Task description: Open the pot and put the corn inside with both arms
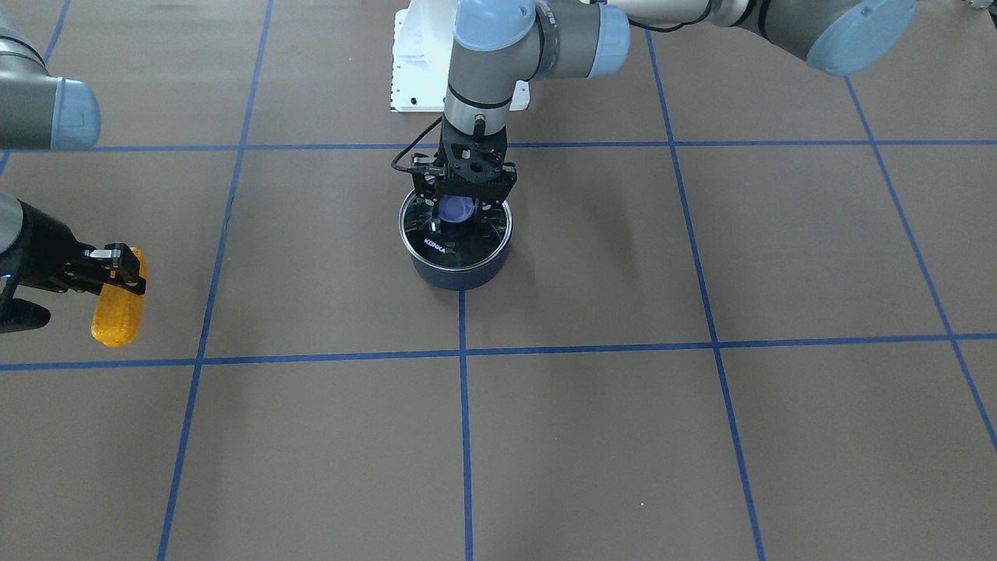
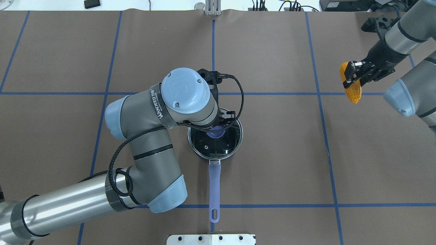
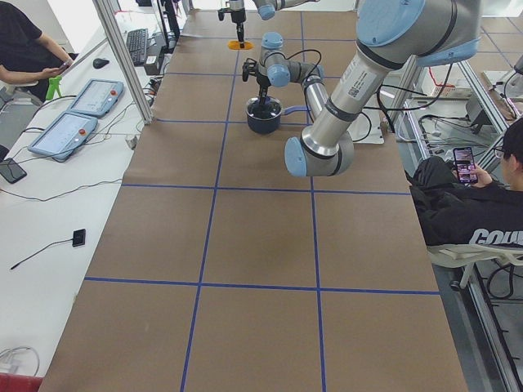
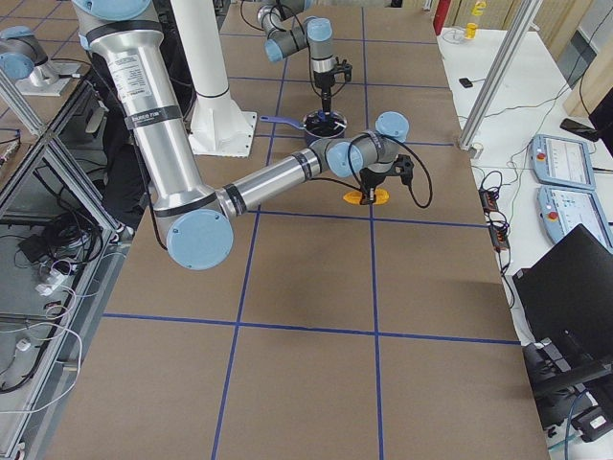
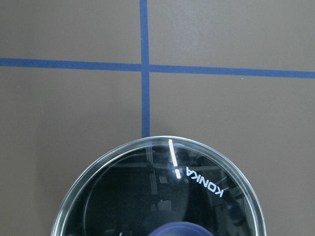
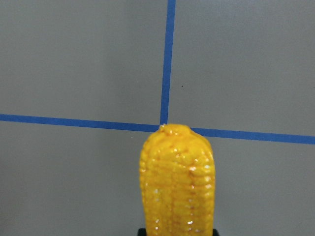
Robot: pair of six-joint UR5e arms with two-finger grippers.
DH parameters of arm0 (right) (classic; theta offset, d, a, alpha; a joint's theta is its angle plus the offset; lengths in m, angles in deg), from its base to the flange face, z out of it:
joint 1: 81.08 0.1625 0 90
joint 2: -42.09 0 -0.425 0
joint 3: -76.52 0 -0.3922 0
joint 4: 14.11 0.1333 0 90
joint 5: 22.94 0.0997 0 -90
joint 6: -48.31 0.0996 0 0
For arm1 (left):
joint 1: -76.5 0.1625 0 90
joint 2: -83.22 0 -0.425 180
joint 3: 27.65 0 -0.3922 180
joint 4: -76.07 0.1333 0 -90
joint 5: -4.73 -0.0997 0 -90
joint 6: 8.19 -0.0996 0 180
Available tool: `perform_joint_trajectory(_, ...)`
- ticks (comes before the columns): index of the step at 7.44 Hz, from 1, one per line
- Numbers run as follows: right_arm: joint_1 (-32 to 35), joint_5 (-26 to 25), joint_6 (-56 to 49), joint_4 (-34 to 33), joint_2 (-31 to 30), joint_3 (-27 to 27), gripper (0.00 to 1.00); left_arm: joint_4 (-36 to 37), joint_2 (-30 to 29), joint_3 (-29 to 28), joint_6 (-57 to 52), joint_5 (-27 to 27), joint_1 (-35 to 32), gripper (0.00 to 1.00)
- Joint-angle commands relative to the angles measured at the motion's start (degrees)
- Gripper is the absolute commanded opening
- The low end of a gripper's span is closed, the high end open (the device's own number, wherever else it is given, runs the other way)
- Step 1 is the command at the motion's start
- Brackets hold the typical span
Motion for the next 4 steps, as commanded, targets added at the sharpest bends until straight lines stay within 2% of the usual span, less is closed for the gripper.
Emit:
perform_joint_trajectory(1, 0.4, 0.3, 0.1, -2.9, 2.4, 0.0, 0.36, 1.8, 0.3, 3.1, -1.5, 1.0, -0.3, 0.56)
perform_joint_trajectory(3, 0.3, 0.2, 1.0, -8.7, 7.6, 0.4, 0.36, 4.5, 4.3, 9.2, -7.1, 3.0, -2.4, 0.56)
perform_joint_trajectory(4, -0.2, 0.0, 1.1, -8.7, 7.8, 0.5, 0.36, 4.5, 5.7, 10.0, -8.9, 4.7, -4.2, 0.55)
